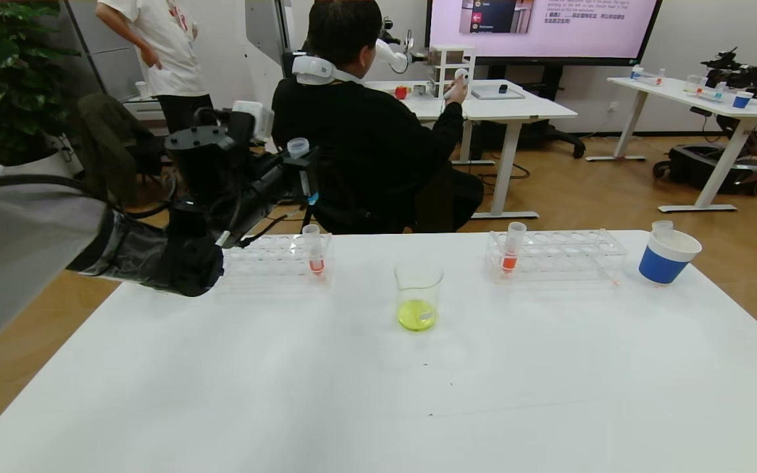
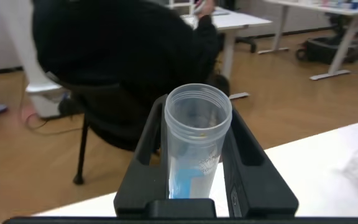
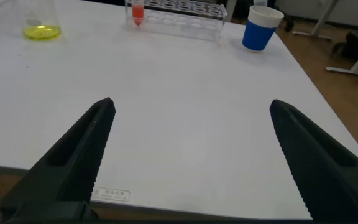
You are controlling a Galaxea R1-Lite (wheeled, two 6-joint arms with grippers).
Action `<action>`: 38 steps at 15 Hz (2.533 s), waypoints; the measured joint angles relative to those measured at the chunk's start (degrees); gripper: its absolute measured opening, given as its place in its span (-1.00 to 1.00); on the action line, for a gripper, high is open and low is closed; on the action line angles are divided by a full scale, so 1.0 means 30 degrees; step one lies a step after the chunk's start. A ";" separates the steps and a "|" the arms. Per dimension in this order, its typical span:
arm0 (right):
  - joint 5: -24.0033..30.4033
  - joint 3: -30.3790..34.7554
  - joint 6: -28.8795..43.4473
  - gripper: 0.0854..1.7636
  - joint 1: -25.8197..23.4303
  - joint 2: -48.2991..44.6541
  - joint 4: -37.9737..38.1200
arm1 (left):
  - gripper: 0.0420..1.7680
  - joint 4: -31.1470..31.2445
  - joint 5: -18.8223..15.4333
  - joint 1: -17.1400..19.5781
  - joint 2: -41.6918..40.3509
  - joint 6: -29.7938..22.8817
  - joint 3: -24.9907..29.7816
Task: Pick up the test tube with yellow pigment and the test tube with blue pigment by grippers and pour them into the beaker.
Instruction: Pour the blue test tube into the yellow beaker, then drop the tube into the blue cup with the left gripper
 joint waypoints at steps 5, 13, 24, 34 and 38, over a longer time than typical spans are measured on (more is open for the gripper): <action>0.0000 0.0000 0.0008 0.97 -0.0008 0.0000 0.0000 | -0.47 -0.0256 -0.2442 -0.2243 0.0707 0.3491 -0.1963; 0.0000 0.0000 0.0008 0.97 -0.0008 0.0000 0.0000 | -0.47 -0.3629 -0.5697 -0.4519 0.2987 0.8395 -0.2101; 0.0000 0.0000 0.0000 0.97 0.0000 0.0000 0.0000 | -0.47 -0.4531 -1.2109 -0.3543 0.4454 1.8631 -0.1085; 0.0000 0.0000 0.0000 0.97 0.0000 0.0000 0.0000 | -0.47 -0.4641 -1.5401 -0.2637 0.5851 2.2996 -0.1617; 0.0008 0.0000 0.0000 0.97 -0.0008 0.0000 0.0000 | -0.47 -0.4620 -1.5397 -0.2662 0.6258 2.4158 -0.2499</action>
